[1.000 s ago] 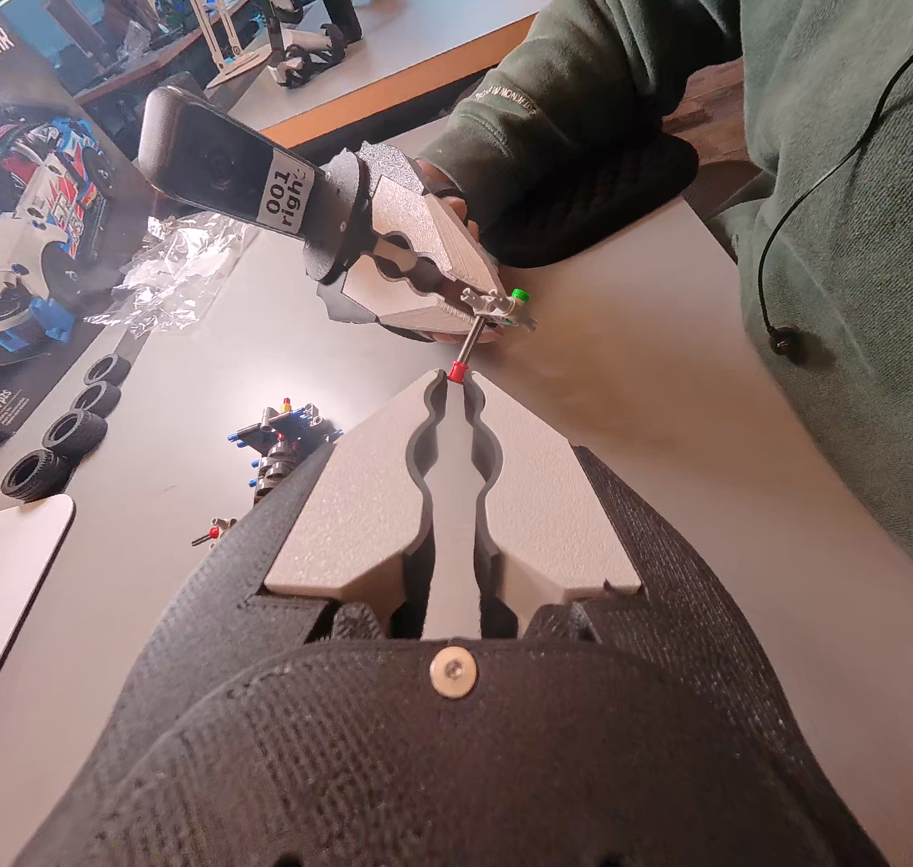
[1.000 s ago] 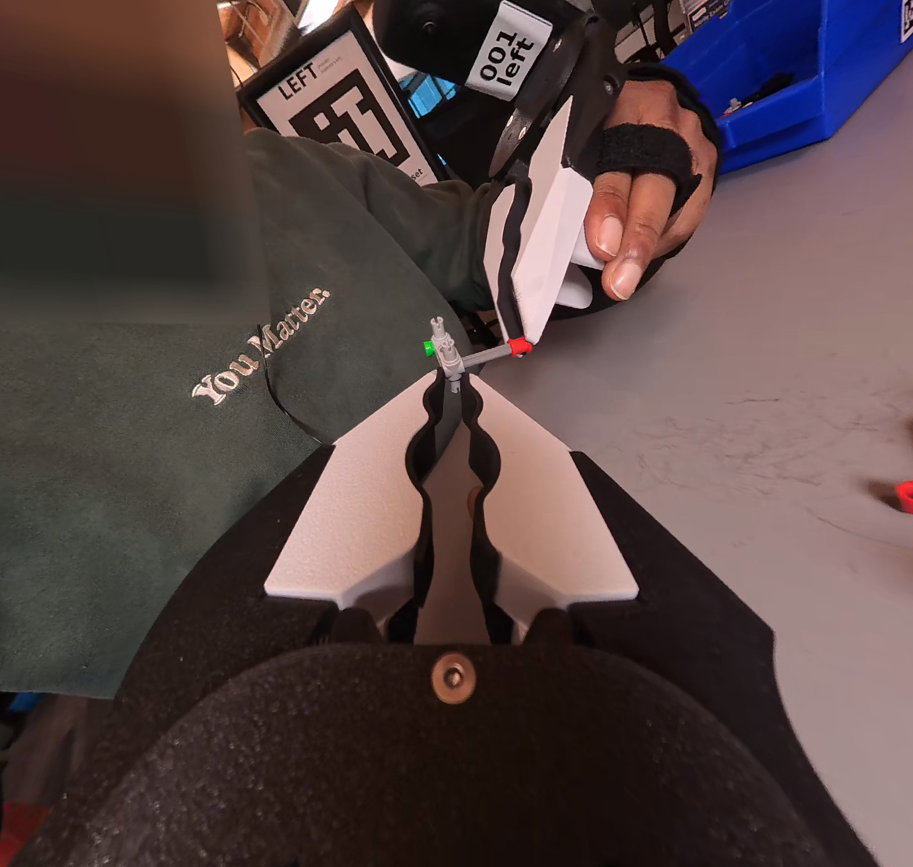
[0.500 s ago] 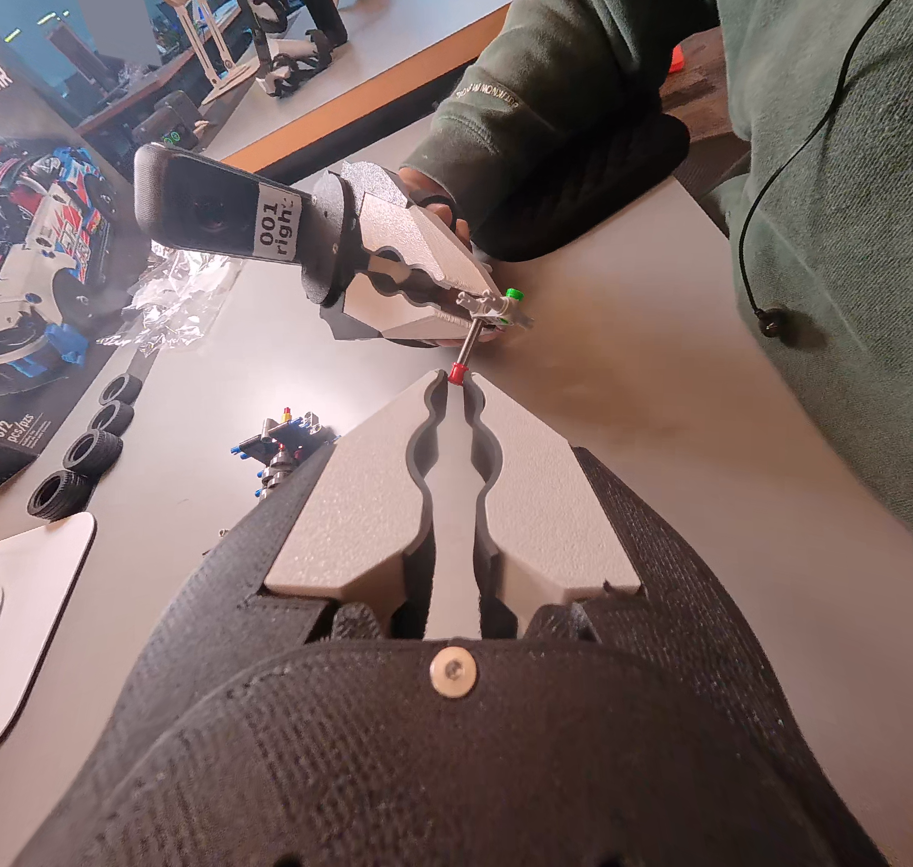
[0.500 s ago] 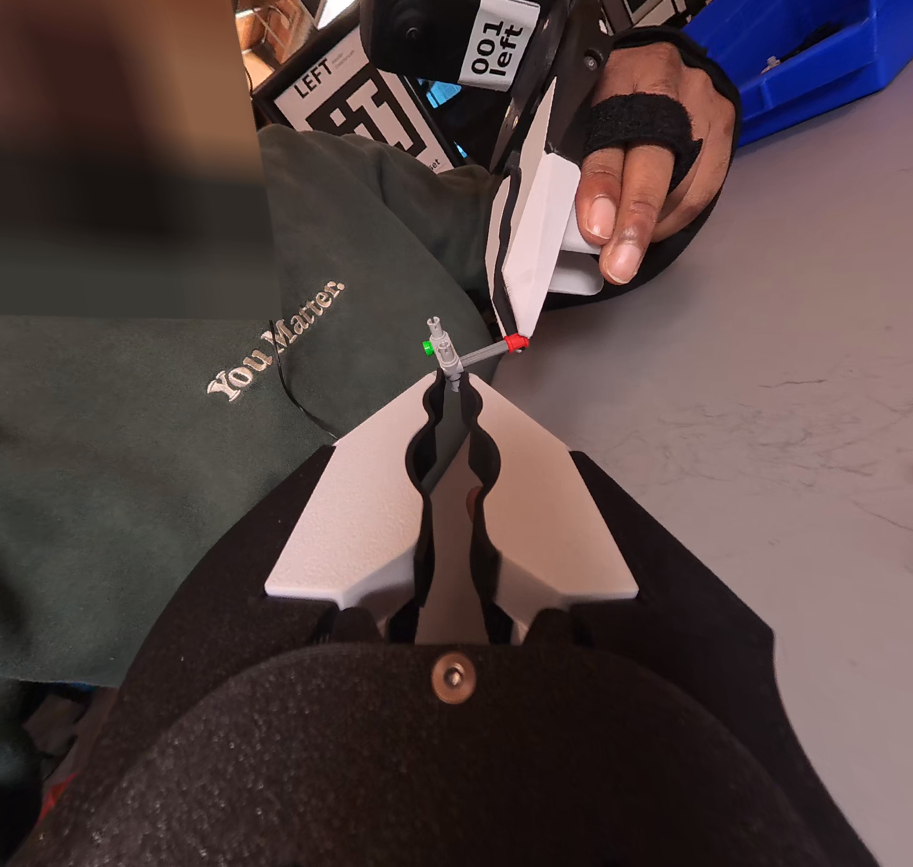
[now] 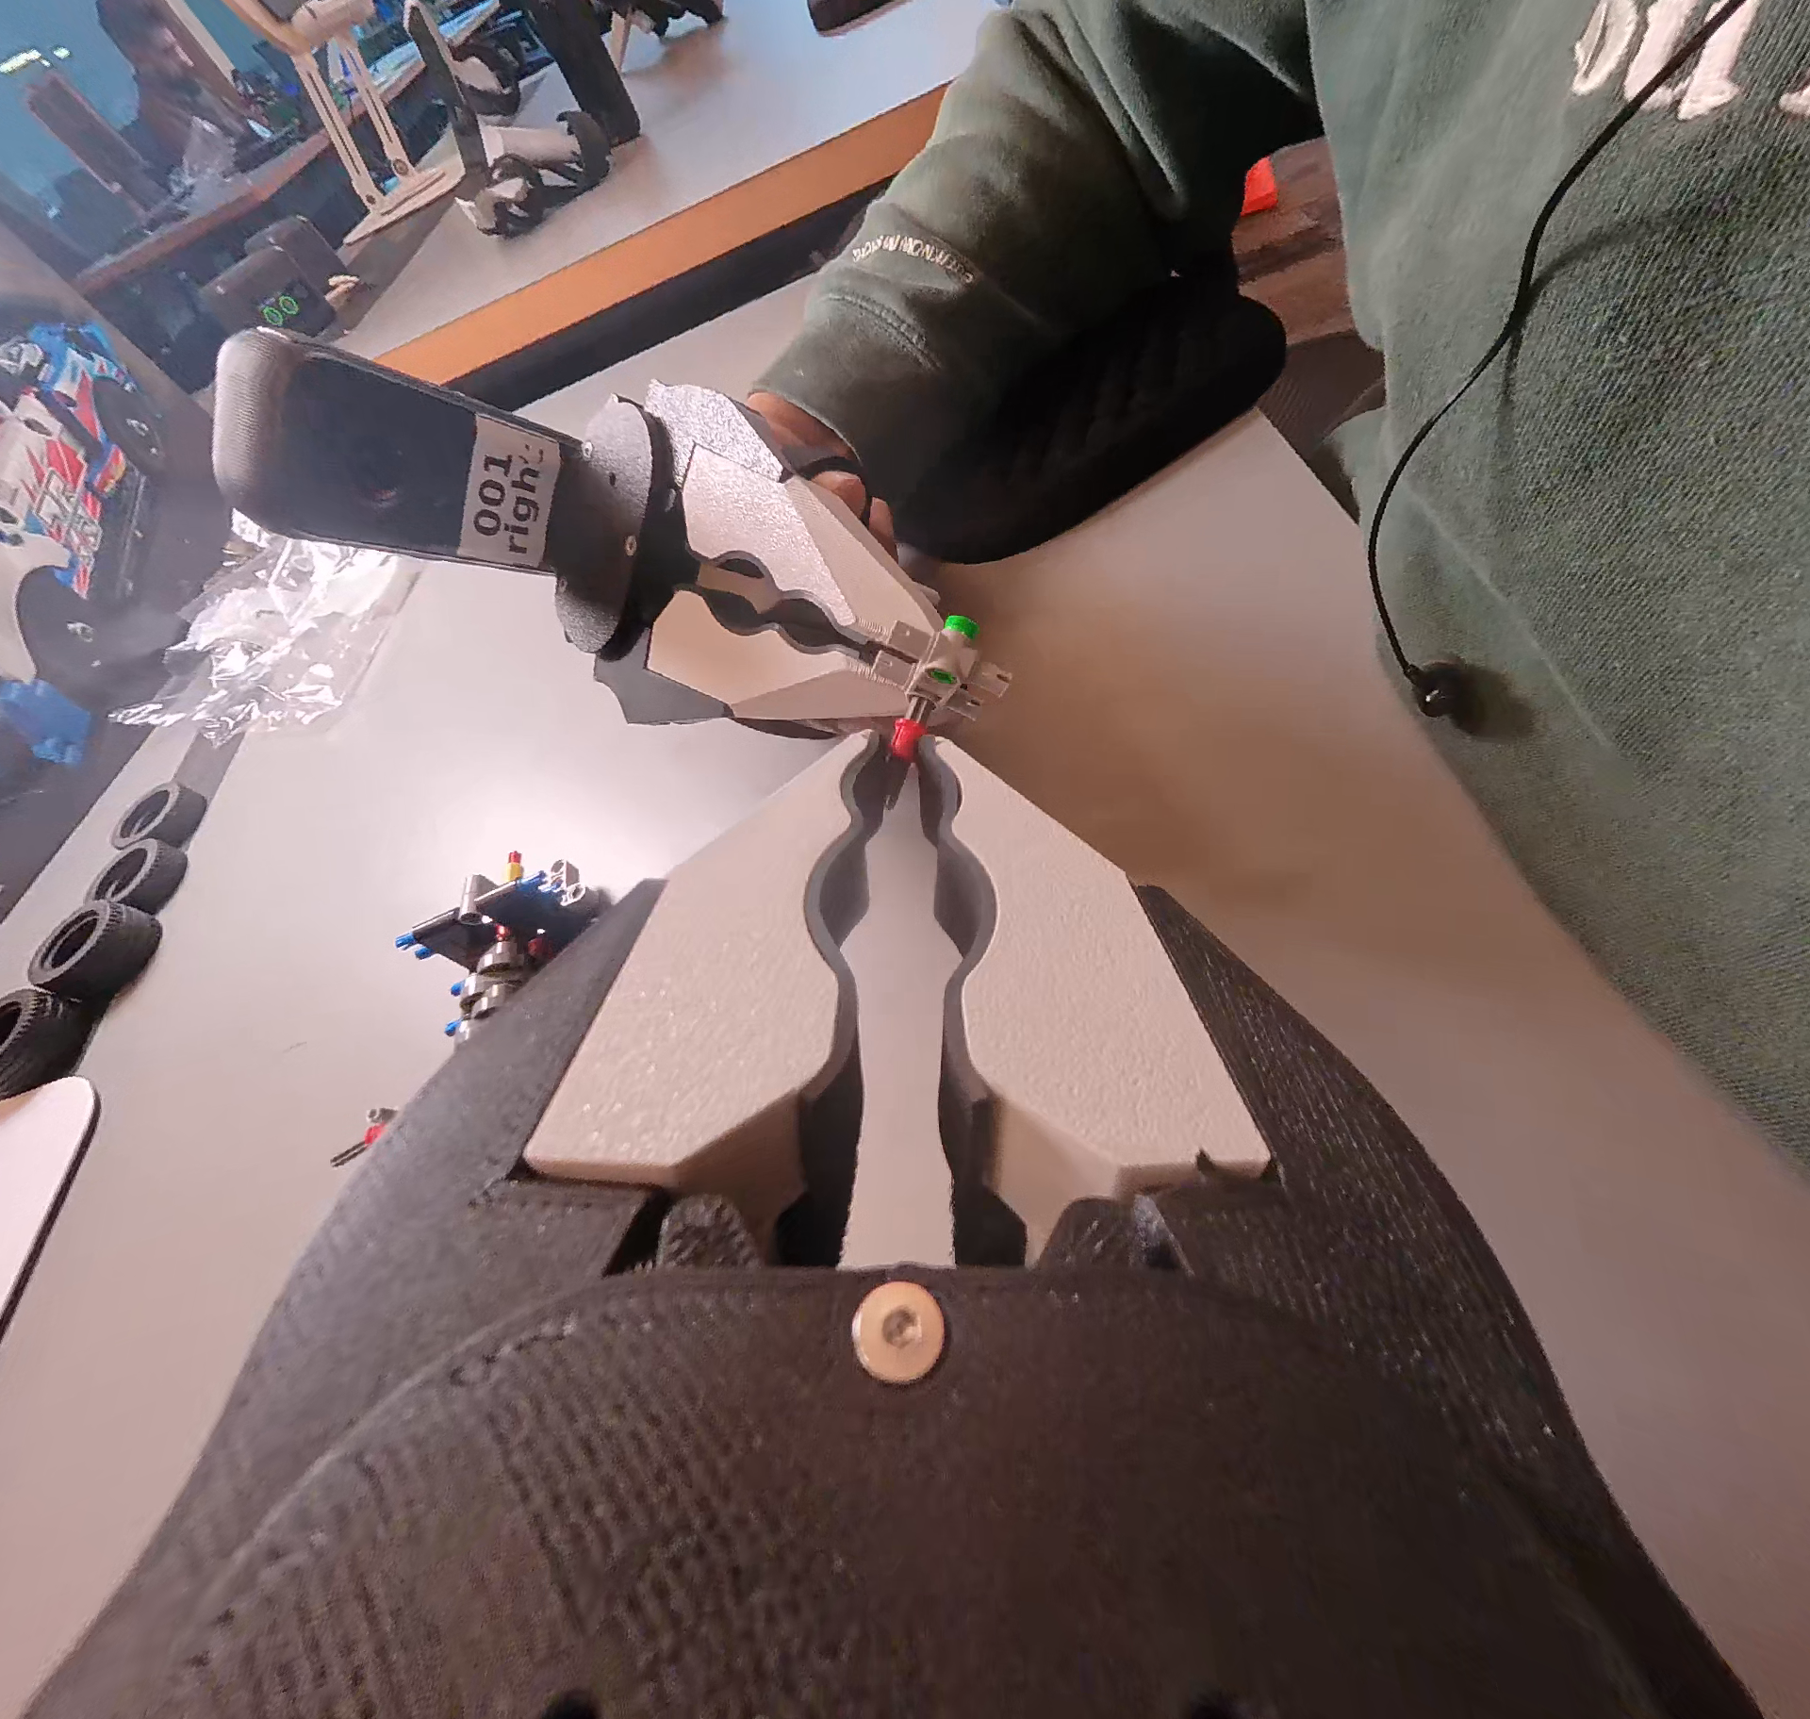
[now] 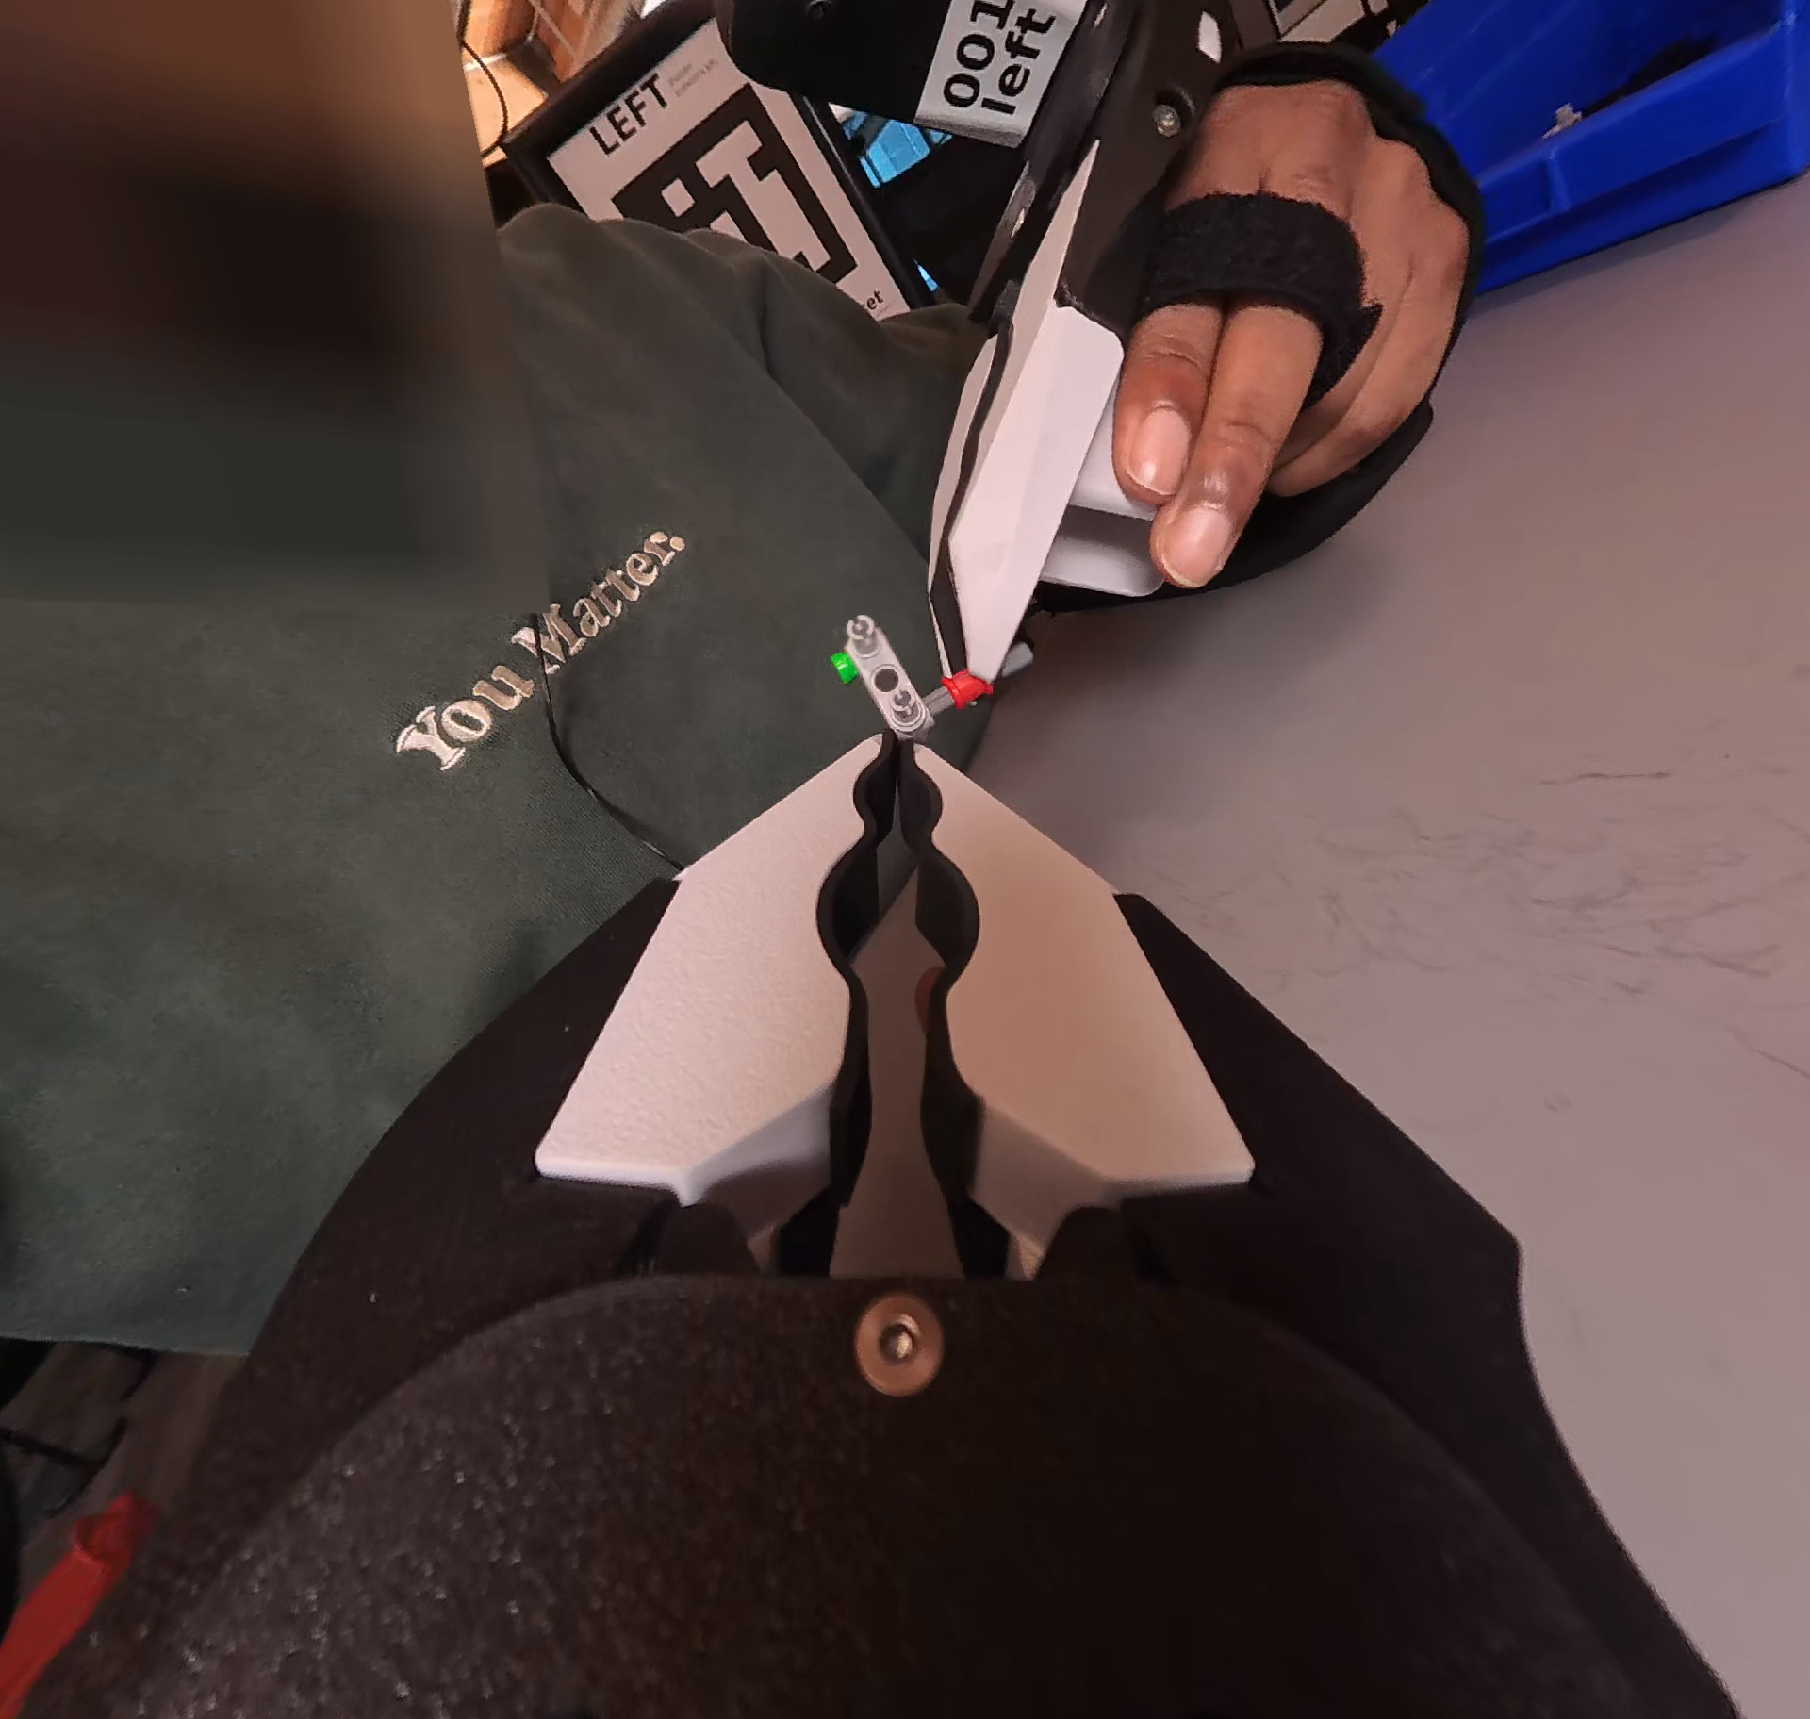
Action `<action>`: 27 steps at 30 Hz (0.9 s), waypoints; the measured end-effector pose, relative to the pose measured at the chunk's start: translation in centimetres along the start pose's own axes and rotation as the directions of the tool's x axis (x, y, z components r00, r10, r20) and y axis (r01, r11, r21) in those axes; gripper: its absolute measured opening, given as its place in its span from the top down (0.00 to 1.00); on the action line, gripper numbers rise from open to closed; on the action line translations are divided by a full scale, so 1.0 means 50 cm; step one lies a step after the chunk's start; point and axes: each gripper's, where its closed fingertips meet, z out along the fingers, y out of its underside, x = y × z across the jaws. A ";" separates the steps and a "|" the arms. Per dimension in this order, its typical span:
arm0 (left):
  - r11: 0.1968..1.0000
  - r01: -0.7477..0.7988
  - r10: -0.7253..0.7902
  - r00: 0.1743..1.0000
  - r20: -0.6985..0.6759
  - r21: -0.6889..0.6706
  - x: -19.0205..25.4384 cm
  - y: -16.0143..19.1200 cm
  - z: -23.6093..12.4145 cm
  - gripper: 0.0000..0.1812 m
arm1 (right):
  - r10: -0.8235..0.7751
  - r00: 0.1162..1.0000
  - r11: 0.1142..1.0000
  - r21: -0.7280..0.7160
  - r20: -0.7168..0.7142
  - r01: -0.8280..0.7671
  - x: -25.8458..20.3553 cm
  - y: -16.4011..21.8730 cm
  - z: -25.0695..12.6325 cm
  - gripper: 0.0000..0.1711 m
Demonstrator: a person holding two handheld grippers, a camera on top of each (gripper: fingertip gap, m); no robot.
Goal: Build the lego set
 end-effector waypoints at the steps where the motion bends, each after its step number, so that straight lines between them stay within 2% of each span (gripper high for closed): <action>1: 1.000 0.002 -0.002 1.000 -0.006 -0.006 0.002 0.003 0.001 0.98 | 0.005 1.000 1.000 0.000 0.003 -0.005 0.000 0.000 0.002 1.00; 20: 0.999 0.032 -0.032 0.999 -0.036 0.007 0.018 0.003 0.015 0.98 | 0.035 0.999 0.999 -0.027 0.013 -0.035 -0.001 0.011 0.009 1.00; 22: 1.000 0.011 -0.011 1.000 -0.013 0.002 0.012 0.006 0.013 0.98 | 0.028 1.000 1.000 -0.012 -0.008 -0.028 0.003 0.006 0.007 1.00; 26: 0.995 -0.101 0.102 0.988 0.117 -0.014 -0.021 -0.002 -0.001 0.98 | -0.062 0.994 0.997 0.049 -0.093 0.066 0.005 -0.025 -0.012 1.00; 27: 0.991 -0.131 0.135 0.980 0.148 -0.033 -0.029 -0.001 -0.005 0.98 | -0.098 0.987 0.994 0.039 -0.126 0.103 0.005 -0.029 -0.016 0.97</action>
